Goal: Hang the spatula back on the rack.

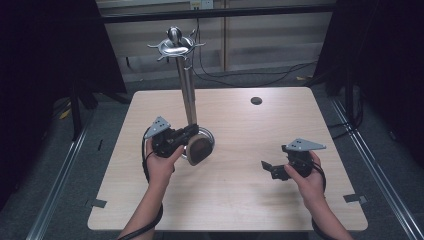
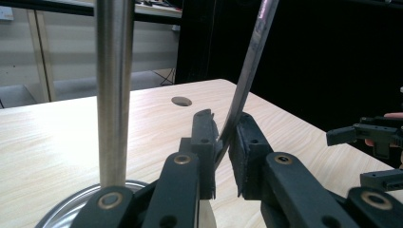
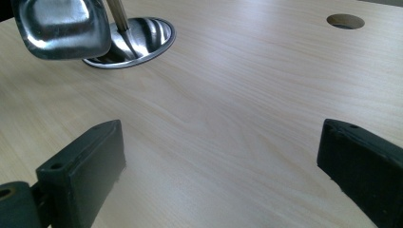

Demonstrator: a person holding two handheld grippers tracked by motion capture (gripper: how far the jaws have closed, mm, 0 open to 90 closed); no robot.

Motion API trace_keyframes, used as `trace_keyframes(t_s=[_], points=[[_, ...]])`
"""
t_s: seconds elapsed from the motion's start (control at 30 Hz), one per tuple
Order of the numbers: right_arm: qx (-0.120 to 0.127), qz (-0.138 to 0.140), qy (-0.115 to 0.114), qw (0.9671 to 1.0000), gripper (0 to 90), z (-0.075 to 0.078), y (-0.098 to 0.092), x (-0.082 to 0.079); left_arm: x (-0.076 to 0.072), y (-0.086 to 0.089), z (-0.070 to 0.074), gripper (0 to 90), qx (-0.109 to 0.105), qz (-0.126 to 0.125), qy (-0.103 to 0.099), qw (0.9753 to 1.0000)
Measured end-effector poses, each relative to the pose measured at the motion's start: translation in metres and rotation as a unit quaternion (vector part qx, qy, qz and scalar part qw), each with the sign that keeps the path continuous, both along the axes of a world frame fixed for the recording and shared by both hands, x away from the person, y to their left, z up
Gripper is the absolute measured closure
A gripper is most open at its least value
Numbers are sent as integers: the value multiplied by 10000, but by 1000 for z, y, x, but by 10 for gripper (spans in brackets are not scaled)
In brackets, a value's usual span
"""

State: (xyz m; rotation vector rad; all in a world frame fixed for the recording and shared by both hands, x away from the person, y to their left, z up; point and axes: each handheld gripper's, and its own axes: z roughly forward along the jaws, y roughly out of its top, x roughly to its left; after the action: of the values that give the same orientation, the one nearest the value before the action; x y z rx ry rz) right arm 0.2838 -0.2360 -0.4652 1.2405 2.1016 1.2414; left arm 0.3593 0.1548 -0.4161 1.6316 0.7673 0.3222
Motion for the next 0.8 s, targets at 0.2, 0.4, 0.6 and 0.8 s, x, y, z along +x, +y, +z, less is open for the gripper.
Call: trace_keyframes(t_s=[0.2, 0.4, 0.6, 0.8], points=[[-10, -18, 35, 10000, 19, 0, -1, -1, 2, 4, 0, 793, -9, 16, 17, 10000], [-19, -22, 48, 10000, 19, -1, -4, -2, 4, 3, 0, 788, 20, -33, 11, 10000], [-26, -56, 67, 10000, 19, -1, -5, -3, 6, 0, 0, 774, -4, -36, 42, 10000], [-18, -39, 67, 10000, 19, -1, -4, -3, 7, 0, 0, 761, -23, -74, 90, 9999]])
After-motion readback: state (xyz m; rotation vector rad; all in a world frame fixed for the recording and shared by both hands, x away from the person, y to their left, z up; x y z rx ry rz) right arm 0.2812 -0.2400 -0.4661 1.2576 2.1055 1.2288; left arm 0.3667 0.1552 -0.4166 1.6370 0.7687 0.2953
